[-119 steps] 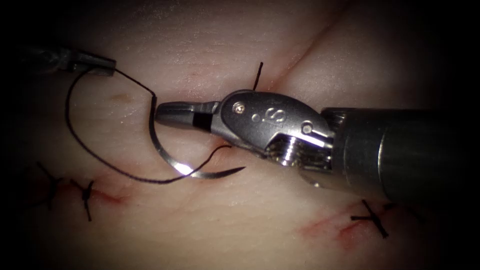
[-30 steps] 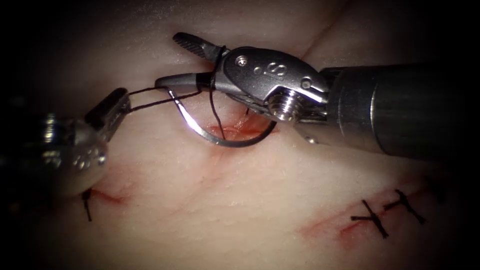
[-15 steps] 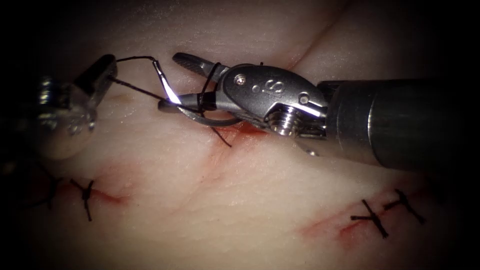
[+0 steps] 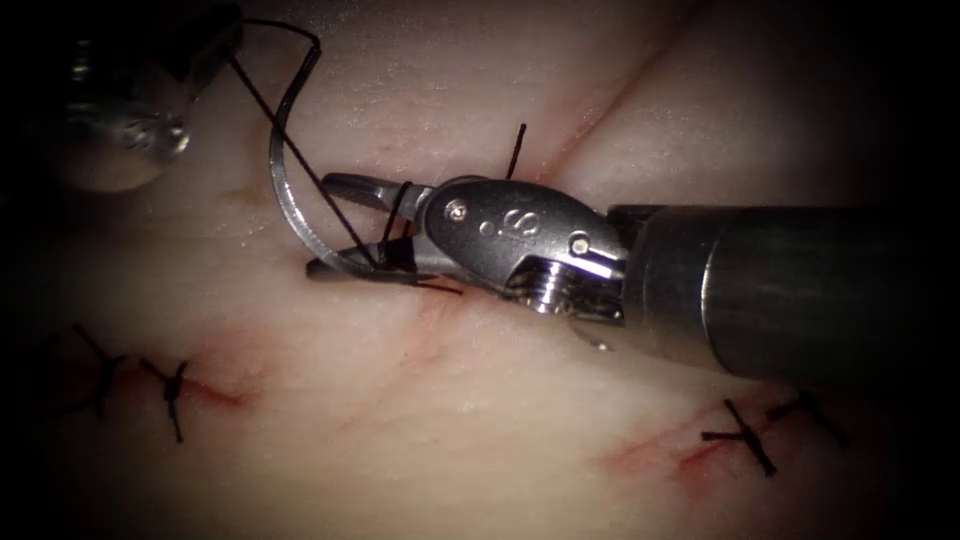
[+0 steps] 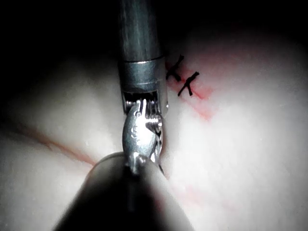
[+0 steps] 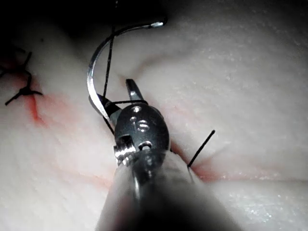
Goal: Wound Closure
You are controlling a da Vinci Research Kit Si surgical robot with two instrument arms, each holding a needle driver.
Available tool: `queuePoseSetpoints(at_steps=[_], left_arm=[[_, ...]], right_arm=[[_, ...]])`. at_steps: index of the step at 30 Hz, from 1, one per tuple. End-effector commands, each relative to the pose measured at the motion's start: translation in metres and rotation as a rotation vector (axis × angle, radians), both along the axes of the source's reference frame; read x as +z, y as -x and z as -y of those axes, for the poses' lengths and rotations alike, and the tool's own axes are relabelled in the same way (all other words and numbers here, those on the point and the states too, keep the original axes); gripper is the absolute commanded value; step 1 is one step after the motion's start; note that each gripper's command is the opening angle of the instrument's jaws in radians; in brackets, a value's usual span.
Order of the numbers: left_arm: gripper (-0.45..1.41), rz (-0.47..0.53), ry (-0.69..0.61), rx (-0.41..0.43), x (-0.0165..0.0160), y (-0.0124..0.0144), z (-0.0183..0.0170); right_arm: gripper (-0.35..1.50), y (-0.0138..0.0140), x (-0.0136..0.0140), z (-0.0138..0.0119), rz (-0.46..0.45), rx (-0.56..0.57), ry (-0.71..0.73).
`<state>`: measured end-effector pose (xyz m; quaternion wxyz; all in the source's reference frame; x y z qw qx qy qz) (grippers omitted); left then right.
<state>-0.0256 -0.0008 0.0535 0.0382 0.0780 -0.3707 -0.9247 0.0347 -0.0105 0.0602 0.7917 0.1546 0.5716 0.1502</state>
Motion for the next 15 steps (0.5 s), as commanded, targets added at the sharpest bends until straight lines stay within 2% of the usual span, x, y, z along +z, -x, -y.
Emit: queuePoseSetpoints(at_steps=[1,6,8,11,15], left_arm=[[-0.45,0.013,0.012,0.002,0.0007,0.0007,0.0001],[-0.45,0.069,0.048,0.062,0.0016,0.0012,-0.0007],[-0.45,0.112,0.041,0.135,0.0024,0.0016,-0.0013],[-0.45,0.248,-0.049,0.213,0.0043,0.0018,-0.0023],[-0.45,0.278,-0.074,0.224,0.0063,0.0013,-0.0033]], right_arm=[[0.46,-0.0007,0.0006,0.0008,0.001,-0.006,-0.005],[0.44,-0.0005,0.0008,0.0011,-0.006,-0.016,-0.016],[0.42,-0.0004,0.0008,0.0012,-0.009,-0.019,-0.021],[0.32,-0.0003,0.0008,0.0014,-0.018,-0.028,-0.024],[0.32,-0.0004,0.0008,0.0016,-0.030,-0.039,-0.024]])
